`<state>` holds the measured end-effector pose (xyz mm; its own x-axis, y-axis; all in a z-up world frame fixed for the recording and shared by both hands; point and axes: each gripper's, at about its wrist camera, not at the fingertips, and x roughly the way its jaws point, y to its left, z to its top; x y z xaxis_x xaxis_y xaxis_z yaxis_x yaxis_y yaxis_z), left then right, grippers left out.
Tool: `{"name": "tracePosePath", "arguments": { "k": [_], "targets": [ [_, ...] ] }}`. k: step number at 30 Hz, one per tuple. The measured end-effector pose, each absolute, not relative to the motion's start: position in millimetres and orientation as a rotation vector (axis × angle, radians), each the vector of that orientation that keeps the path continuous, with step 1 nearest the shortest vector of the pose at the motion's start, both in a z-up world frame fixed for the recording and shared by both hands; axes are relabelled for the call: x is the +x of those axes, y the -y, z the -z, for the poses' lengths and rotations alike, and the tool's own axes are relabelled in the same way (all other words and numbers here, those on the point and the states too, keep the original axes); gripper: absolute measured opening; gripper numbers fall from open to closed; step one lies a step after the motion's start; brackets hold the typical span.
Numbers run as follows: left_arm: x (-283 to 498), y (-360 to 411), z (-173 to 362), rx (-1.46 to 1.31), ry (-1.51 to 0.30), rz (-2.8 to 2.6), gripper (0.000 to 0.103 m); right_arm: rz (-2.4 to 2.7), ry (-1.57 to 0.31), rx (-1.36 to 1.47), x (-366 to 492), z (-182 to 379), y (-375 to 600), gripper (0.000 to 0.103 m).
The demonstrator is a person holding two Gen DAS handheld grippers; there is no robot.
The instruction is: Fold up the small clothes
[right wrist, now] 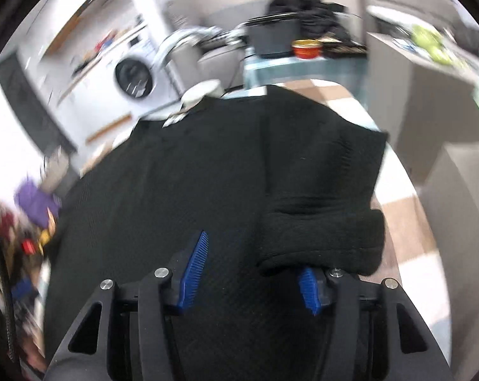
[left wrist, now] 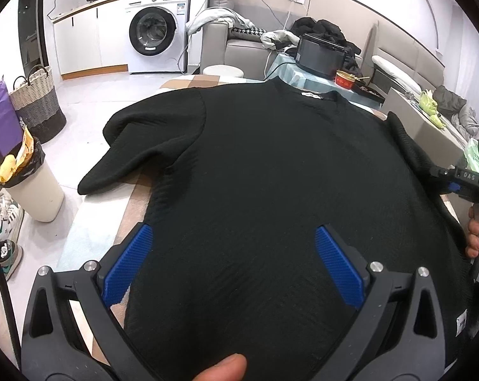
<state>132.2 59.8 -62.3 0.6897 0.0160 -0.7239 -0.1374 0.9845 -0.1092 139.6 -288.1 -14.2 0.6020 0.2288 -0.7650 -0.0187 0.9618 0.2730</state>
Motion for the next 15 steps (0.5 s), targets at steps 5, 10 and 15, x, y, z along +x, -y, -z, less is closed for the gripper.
{"name": "tracePosePath", "arguments": {
  "k": [5,10,15],
  "targets": [
    [128,-63,61,-0.162,-0.804,-0.090,0.102,0.048,-0.843,0.389,139,8,320,0.055],
    [125,-64,56,-0.159,-0.800,-0.101,0.102,0.119,-0.713,0.357,152,-8,311,0.033],
    [124,-65,54,-0.164,-0.795,-0.116,0.102,-0.337,-0.874,0.109,156,-4,237,0.033]
  ]
}}
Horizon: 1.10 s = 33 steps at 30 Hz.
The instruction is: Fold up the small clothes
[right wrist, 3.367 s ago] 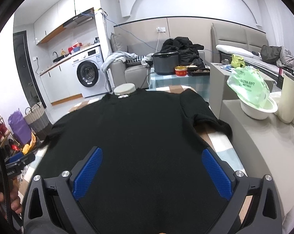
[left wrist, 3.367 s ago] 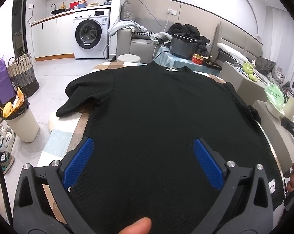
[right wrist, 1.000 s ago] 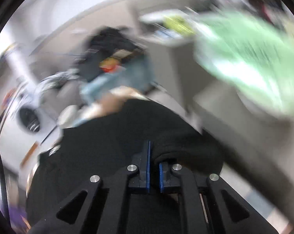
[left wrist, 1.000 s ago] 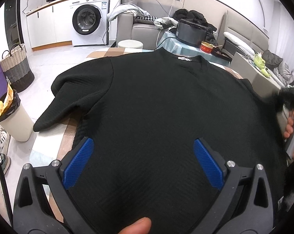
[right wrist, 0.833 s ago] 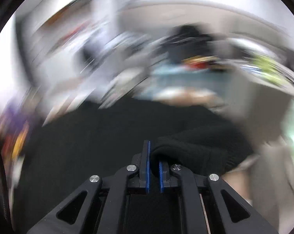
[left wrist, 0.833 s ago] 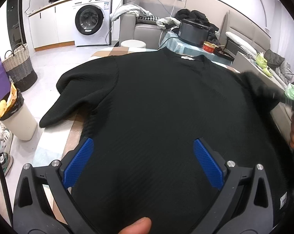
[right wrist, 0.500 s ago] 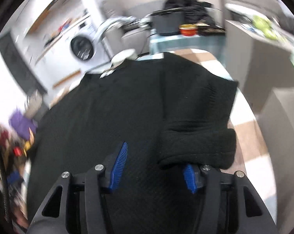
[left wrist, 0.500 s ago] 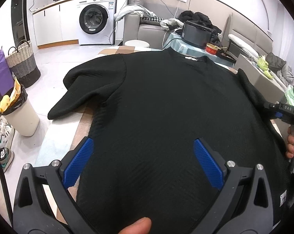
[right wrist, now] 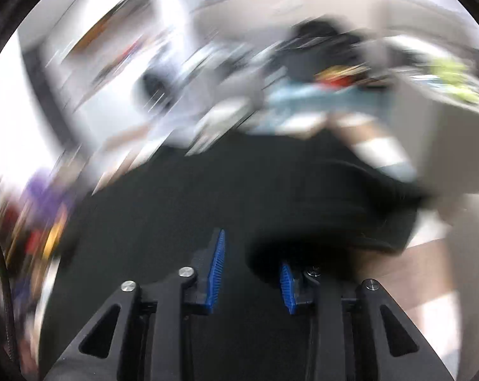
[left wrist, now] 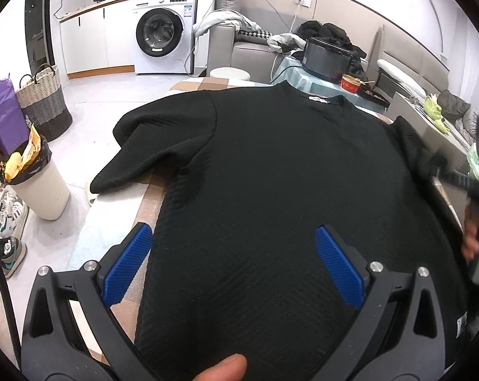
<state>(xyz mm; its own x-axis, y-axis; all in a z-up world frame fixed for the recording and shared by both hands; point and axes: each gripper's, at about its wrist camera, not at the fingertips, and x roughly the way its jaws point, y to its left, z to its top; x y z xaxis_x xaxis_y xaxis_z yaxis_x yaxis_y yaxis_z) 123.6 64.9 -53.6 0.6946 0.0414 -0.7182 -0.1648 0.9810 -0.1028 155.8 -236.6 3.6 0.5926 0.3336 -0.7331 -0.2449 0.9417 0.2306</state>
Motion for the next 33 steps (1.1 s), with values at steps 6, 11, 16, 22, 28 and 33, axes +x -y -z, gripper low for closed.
{"name": "tracePosePath", "arguments": {
  "k": [6,11,16,22,28,33],
  "targets": [
    [121,-56,56,-0.151,-0.802,-0.092,0.102,-0.329,-1.020,0.155,130,22,247,0.052],
    [121,-52,57,-0.150,-0.804,-0.084,0.102,-0.190,-0.957,0.306,109,13,293,0.056],
    [122,-51,59,-0.151,-0.811,-0.090,0.102,-0.010,-0.891,0.553,123,14,338,0.063],
    [129,-57,67,-0.157,-0.825,-0.100,0.102,0.135,-0.894,0.634,162,21,348,0.062],
    [137,-62,72,-0.161,-0.829,-0.107,0.102,0.121,-0.939,0.595,198,29,329,0.026],
    [143,-66,75,-0.170,-0.829,-0.111,0.102,0.095,-0.882,0.550,206,20,322,0.003]
  ]
}}
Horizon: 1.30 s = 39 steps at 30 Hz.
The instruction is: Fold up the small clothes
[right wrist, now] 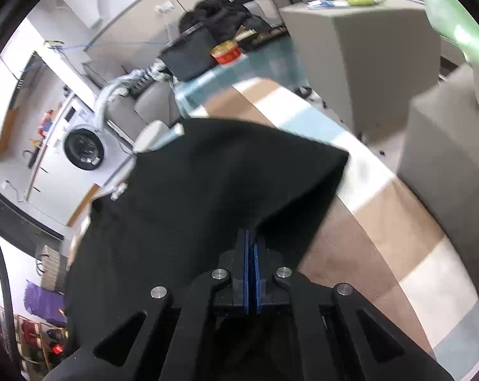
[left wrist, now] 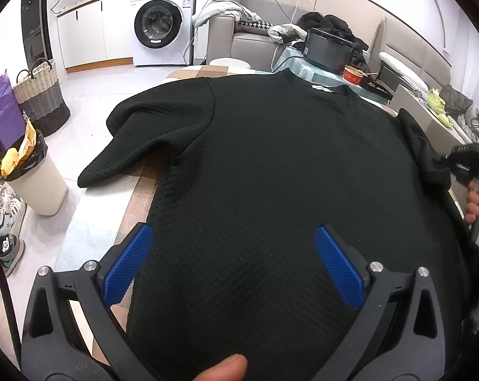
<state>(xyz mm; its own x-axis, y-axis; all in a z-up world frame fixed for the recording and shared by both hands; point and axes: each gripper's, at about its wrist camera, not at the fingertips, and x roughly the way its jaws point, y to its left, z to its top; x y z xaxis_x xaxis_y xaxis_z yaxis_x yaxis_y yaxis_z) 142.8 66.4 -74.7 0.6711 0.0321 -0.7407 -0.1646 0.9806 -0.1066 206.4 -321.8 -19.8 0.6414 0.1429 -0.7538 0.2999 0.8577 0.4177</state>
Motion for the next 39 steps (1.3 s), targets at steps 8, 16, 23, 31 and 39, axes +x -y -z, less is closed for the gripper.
{"name": "tracePosePath", "arguments": {
  "k": [8,16,23,31,39],
  "targets": [
    [133,-61,64,-0.168,-0.799,-0.097,0.102,-0.121,-0.770,0.442,202,-23,276,0.003],
    [124,-56,63,-0.166,-0.803,-0.085,0.102,0.124,-0.900,0.434,185,-1,320,0.022],
    [125,-50,67,-0.154,-0.813,-0.071,0.102,0.073,-0.994,0.674,169,28,359,0.033],
    [127,-45,67,-0.147,-0.818,-0.068,0.102,0.005,-1.015,0.773,175,44,357,0.040],
    [131,-47,69,-0.145,-0.822,-0.079,0.102,0.009,-0.879,0.688,190,21,336,0.009]
  ]
}}
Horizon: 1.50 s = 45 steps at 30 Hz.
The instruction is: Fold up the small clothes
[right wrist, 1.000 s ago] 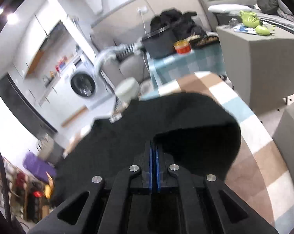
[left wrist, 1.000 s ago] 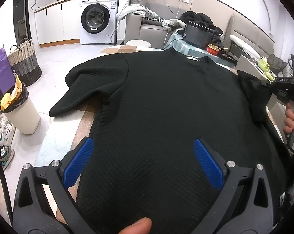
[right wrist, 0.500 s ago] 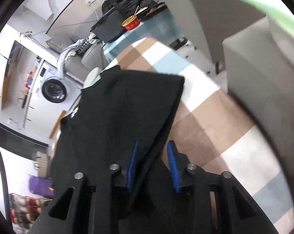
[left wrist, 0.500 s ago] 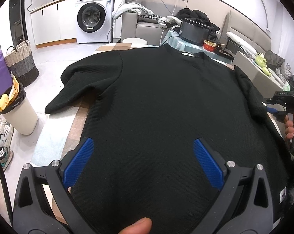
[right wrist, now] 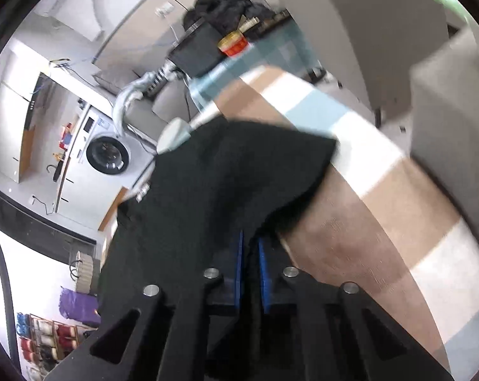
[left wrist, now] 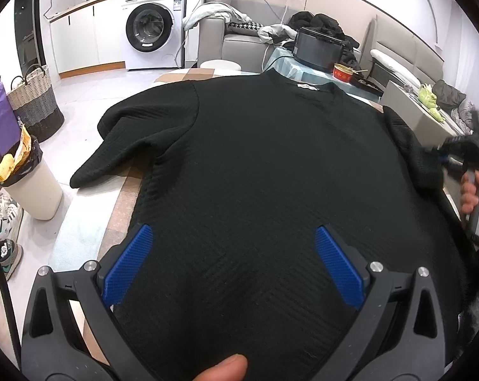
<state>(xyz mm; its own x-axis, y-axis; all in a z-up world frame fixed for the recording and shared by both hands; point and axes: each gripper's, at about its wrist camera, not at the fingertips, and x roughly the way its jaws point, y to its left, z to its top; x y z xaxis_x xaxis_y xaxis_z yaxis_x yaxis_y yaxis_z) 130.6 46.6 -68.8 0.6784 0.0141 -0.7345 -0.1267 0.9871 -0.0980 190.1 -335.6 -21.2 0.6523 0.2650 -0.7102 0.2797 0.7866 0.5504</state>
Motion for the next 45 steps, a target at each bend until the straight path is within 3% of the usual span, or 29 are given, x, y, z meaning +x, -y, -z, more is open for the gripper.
{"name": "tracePosePath", "arguments": {
  "k": [5,7,8,11,21,25,31,35,40,44,45],
  "targets": [
    [135,-54,66,-0.148,-0.818,-0.103,0.102,-0.286,-0.768,0.629,217,-30,285,0.011],
    [137,-59,63,-0.159,-0.813,-0.122,0.102,-0.491,-0.841,0.625,227,-37,253,0.033],
    [137,-64,63,-0.168,-0.811,-0.129,0.102,-0.554,-0.839,0.615,224,-39,240,0.039],
    [136,-78,59,-0.215,-0.802,-0.148,0.102,-0.466,-0.774,0.509,205,-43,236,0.040],
    [128,-160,65,-0.438,-0.750,-0.303,0.102,-0.221,-0.972,0.449,161,13,274,0.040],
    [124,-208,80,-0.679,-0.741,-0.292,0.081,-0.246,-0.967,0.449,140,17,275,0.040],
    [127,-254,103,-0.923,-0.709,-0.246,0.069,-0.280,-0.940,0.449,122,1,270,0.040],
    [137,-274,121,-0.964,-0.716,-0.309,0.048,-0.297,-0.926,0.435,117,-8,263,0.040],
    [147,-281,128,-0.953,-0.696,-0.346,0.047,-0.340,-0.887,0.425,105,-22,254,0.041],
    [165,-279,136,-0.931,-0.722,-0.354,0.007,-0.348,-0.884,0.423,102,-25,250,0.041],
    [167,-279,139,-0.932,-0.723,-0.362,0.006,-0.348,-0.887,0.424,102,-24,250,0.041]
  ]
}}
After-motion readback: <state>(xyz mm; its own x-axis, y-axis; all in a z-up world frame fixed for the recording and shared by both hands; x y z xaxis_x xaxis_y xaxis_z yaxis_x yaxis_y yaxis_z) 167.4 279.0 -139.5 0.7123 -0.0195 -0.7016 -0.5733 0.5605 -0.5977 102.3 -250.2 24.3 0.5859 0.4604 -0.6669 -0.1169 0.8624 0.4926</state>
